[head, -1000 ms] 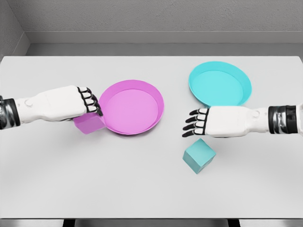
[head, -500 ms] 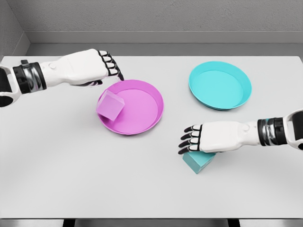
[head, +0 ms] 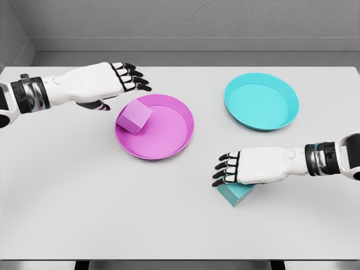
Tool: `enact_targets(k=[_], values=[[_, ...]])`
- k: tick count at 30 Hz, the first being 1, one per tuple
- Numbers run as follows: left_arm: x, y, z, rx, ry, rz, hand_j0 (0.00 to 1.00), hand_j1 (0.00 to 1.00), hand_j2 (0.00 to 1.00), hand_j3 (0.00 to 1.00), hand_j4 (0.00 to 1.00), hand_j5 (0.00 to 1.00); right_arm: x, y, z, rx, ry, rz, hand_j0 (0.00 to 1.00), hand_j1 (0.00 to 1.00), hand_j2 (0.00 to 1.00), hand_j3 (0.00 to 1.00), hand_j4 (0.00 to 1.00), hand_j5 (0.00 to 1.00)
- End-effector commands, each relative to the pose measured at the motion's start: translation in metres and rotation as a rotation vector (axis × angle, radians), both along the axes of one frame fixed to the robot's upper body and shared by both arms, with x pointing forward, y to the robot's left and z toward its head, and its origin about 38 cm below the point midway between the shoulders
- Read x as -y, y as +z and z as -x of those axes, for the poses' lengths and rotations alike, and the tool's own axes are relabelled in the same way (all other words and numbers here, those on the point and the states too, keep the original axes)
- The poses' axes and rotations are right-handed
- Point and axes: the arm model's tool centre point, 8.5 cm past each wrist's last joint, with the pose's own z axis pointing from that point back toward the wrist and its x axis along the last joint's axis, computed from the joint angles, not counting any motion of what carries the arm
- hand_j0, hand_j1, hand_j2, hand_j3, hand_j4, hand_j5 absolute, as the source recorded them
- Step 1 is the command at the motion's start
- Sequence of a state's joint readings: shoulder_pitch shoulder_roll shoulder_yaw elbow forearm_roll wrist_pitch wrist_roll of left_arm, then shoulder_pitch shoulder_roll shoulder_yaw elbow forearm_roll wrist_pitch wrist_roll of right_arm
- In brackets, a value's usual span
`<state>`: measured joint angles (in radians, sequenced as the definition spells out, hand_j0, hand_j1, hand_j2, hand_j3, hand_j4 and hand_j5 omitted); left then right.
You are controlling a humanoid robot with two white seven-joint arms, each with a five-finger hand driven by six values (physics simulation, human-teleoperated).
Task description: Place the blocks in the corresponding plates according to their colors
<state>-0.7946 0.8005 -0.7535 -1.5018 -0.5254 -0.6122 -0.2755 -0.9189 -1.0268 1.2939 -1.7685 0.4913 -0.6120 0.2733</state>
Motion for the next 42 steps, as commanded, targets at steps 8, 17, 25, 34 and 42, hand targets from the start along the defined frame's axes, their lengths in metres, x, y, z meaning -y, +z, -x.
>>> enact_targets(k=[8,17,25,34,42], values=[[-0.055,0.000,0.012,-0.073,0.096,0.008,1.00,1.00,1.00,1.00,1.00,1.00,-0.001,-0.005,0.003,-0.018,0.004,0.002,1.00,1.00,1.00,1.00,1.00,1.00],[-0.077,-0.001,0.017,-0.085,0.139,-0.022,1.00,1.00,1.00,1.00,1.00,1.00,0.001,-0.009,0.004,-0.032,0.006,0.046,0.97,0.97,0.97,0.97,0.97,0.97],[-0.086,-0.003,0.020,-0.100,0.157,-0.026,1.00,1.00,1.00,1.00,1.00,1.00,0.002,-0.009,0.004,-0.030,0.005,0.047,0.78,0.78,0.78,0.78,0.78,0.78],[-0.100,-0.006,0.025,-0.125,0.184,-0.030,1.00,1.00,1.00,1.00,1.00,1.00,0.002,-0.006,0.003,-0.022,0.003,0.047,0.64,0.64,0.64,0.64,0.64,0.64],[-0.100,-0.011,0.027,-0.137,0.185,-0.031,1.00,1.00,1.00,1.00,1.00,1.00,0.003,0.000,-0.001,-0.003,0.001,0.045,0.63,0.63,0.63,0.63,0.63,0.63]])
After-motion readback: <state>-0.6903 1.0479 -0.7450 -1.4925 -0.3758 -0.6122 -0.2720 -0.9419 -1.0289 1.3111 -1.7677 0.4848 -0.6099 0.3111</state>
